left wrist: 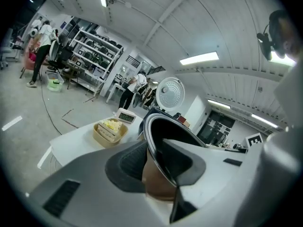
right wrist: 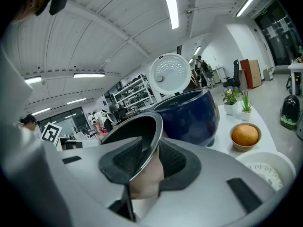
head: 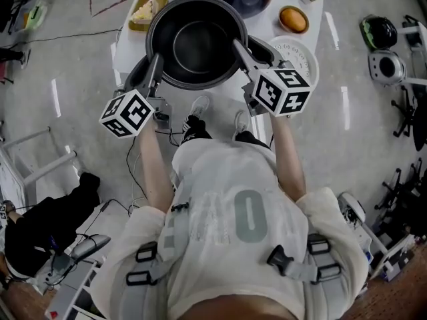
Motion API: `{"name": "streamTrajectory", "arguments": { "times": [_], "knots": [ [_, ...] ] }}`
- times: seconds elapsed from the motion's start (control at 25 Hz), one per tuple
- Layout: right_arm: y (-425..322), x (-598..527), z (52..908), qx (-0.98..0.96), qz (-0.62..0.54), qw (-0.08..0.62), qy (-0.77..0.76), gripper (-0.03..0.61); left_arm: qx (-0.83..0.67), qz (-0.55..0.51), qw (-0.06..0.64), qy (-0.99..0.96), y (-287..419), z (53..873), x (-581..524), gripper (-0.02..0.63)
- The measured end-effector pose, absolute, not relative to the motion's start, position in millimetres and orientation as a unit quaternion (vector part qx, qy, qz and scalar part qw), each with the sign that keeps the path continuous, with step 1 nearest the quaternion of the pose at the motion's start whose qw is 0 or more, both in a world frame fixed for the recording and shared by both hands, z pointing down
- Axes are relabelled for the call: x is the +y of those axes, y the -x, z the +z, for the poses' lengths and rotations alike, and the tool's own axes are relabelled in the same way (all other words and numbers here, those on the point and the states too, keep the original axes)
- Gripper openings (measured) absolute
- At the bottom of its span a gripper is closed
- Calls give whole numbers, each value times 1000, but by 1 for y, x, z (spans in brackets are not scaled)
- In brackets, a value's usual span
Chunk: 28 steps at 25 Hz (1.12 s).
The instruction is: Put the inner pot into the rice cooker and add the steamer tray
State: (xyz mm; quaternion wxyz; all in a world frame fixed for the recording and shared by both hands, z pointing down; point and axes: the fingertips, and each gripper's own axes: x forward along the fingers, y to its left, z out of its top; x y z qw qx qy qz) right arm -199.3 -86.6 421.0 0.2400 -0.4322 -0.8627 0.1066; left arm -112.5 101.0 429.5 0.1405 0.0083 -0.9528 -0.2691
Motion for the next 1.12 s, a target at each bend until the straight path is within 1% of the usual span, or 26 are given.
{"name": "streamTrajectory", "arguments": {
  "times": [0.32,0.52,0.8,1.12],
  "knots": [
    [215,-48,361,-857,76,187,473,120,-969,-234,83,16,114,364,131,110],
    [225,-31,315,-855,80,151,490,124,-978,-205,43,8,122,311,147,112],
    [252,-22,244,-870,75,90,479,127,-988,-153,-11,-35,155,233,157,114],
    [292,-50,198,-902,63,61,423,130,-988,-111,-31,-106,219,183,138,114]
  ]
}}
